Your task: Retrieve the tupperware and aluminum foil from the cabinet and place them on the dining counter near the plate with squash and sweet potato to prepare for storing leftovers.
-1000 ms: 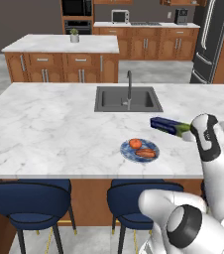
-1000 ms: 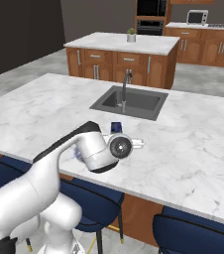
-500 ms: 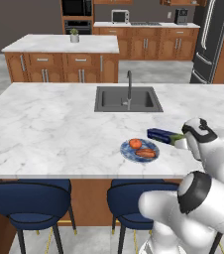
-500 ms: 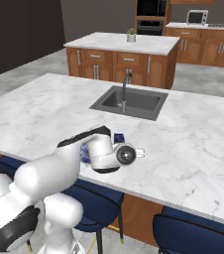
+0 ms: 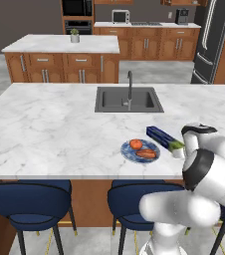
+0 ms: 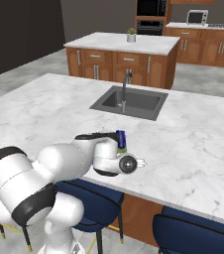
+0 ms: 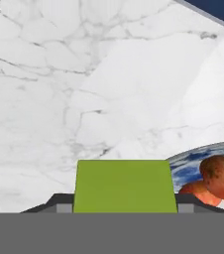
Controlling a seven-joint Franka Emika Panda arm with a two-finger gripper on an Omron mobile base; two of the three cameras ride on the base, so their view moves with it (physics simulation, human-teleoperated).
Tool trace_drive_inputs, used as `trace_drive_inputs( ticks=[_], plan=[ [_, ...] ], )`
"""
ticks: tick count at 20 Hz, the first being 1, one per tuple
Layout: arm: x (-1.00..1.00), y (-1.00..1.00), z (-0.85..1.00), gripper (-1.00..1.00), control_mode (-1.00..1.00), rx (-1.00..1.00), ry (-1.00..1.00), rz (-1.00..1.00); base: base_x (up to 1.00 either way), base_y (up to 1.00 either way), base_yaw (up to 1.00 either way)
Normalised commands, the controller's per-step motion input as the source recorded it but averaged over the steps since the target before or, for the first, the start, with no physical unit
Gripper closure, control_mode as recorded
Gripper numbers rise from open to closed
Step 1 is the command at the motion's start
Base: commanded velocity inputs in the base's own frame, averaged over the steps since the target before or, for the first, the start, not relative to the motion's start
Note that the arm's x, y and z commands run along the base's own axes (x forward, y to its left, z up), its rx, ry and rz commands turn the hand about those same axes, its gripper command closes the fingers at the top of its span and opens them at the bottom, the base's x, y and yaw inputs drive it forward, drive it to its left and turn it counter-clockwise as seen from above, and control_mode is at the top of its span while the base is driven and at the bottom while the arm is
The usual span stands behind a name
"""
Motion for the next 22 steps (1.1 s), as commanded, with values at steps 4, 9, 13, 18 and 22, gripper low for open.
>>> trace_drive_inputs(
  ticks=[4,9,13,18,22],
  plan=[
    [-0.12,0.12,0.22,-1.0,-1.0,0.0,0.03,-0.02,0.0,0.0,0.0],
    [-0.08,-0.01,0.93,-1.0,-1.0,0.0,0.0,-0.11,0.0,0.0,0.0],
    [-0.36,-0.01,1.0,-1.0,-1.0,0.0,0.0,-0.08,0.0,0.0,0.0],
    [-0.52,0.0,1.0,-1.0,-1.0,-0.03,0.01,-0.07,0.0,0.0,0.0],
    [-0.38,0.0,1.0,-1.0,-1.0,-0.1,0.07,-0.08,0.0,0.0,0.0]
  ],
)
